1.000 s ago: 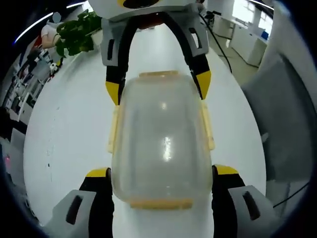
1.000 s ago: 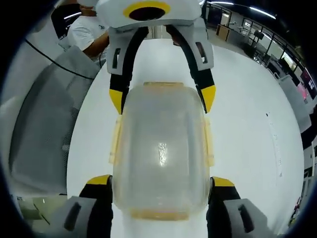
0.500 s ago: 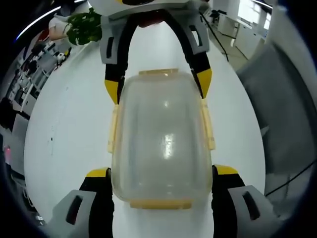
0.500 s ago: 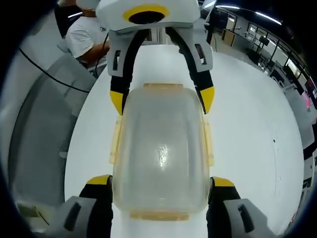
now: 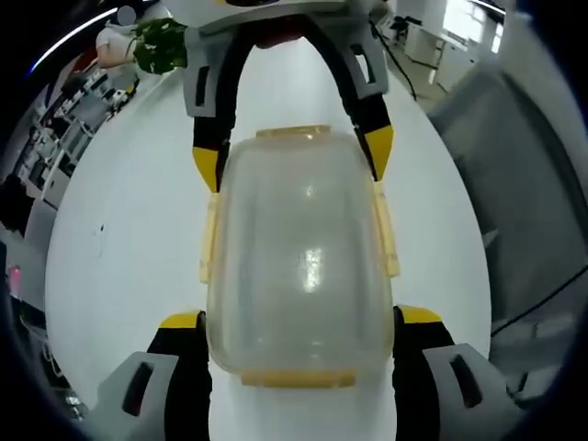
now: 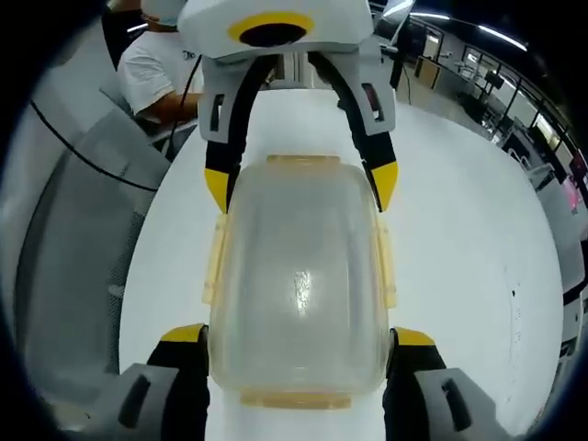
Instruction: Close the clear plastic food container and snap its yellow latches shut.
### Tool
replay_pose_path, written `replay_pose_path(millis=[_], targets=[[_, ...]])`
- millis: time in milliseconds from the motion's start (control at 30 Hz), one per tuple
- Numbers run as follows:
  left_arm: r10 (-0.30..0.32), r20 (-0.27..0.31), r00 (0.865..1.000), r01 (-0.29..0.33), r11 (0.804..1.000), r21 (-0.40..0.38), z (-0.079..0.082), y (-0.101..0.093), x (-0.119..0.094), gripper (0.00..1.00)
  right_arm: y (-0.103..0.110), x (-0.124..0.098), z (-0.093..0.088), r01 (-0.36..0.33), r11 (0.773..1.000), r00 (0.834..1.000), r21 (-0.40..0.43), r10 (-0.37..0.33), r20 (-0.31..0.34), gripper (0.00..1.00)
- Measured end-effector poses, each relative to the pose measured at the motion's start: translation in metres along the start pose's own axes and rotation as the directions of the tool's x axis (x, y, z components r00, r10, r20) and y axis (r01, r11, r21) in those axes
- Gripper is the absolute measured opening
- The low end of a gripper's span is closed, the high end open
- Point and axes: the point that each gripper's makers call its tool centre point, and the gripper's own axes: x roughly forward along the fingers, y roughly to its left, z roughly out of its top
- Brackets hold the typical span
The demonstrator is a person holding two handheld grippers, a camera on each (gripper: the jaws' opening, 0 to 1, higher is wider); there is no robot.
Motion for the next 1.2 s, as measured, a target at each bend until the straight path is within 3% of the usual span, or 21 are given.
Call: replay_pose_path(millis=[367, 1200], targets=[[-0.008, 0.001, 1.000, 0.008, 1.000, 0.016, -0.0057, 0.0090, -0.0013, 0.80, -0.0086, 0.0040, 0.0036, 0.002, 1.000, 0.999, 0.012, -0.001, -0.038, 0.78], [0.005, 0.000, 1.000, -0.005, 1.000, 0.002, -0.0049, 0.0105, -0.0038, 0.80, -0.0086, -0.0006, 0.0031, 0.017, 1.000, 1.000, 0.025, -0.016, -0.022, 0.80]])
